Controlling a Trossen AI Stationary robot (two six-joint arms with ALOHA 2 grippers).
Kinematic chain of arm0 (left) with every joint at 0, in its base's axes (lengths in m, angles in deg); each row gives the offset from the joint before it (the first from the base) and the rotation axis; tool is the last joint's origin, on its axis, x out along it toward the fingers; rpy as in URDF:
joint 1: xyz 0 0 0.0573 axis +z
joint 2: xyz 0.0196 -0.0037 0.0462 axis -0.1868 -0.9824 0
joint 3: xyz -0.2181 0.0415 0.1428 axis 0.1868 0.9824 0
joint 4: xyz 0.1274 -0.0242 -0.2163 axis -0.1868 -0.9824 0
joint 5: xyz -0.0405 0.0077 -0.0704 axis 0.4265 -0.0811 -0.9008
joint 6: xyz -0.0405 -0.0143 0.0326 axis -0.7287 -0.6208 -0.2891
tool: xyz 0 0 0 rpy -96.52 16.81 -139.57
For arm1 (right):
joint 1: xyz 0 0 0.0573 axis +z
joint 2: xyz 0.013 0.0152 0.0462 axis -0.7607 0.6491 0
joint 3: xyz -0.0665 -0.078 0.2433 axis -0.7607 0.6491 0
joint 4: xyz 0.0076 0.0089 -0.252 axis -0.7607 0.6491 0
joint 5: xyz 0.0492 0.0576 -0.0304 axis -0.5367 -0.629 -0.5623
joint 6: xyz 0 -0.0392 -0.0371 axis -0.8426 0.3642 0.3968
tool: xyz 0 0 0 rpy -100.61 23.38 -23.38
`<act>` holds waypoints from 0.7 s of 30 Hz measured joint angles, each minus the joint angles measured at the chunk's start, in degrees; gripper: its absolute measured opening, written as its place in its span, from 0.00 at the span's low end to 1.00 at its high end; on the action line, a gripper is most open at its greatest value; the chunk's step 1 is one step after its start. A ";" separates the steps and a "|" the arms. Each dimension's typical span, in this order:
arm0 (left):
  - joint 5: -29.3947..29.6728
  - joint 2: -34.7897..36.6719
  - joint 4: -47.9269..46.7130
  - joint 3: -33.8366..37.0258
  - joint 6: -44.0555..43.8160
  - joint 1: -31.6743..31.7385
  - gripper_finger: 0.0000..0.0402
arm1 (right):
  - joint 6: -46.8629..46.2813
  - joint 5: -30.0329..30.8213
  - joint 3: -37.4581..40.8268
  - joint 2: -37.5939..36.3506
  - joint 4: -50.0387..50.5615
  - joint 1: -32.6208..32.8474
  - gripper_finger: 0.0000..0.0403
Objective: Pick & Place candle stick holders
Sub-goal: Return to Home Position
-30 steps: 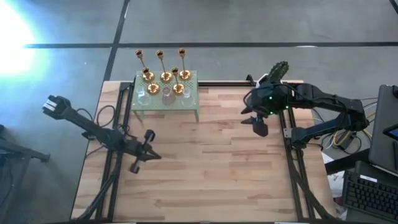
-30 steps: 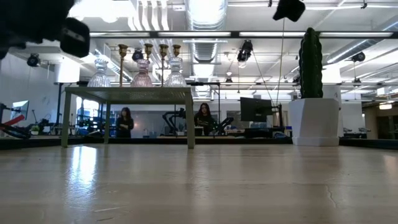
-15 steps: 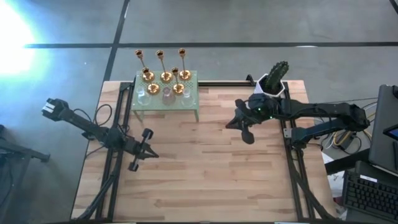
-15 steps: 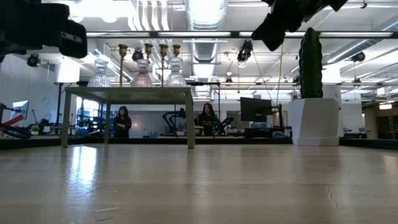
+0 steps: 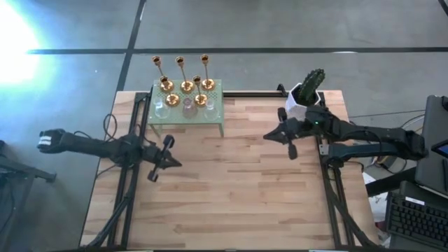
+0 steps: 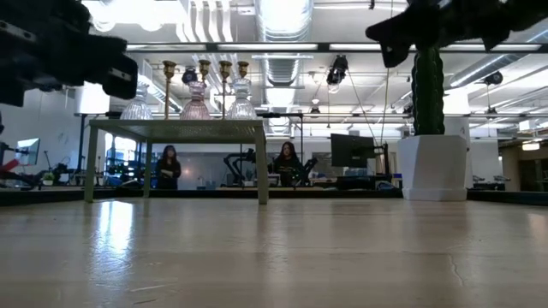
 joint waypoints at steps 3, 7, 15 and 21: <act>-0.87 0.56 -2.18 0.02 -1.24 2.18 0.00 | -1.03 -0.04 4.24 -3.16 -4.23 -1.43 0.02; -1.36 1.52 -3.52 0.04 -1.30 3.27 0.00 | -2.57 -0.19 9.47 -7.23 -8.14 -2.07 0.02; -1.55 3.40 -6.37 0.09 0.58 5.37 0.00 | -6.35 -1.35 19.70 -14.96 -19.46 -2.15 0.02; -2.94 4.94 -9.67 0.10 0.81 8.04 0.00 | -7.52 -1.28 24.76 -20.33 -21.83 -2.21 0.02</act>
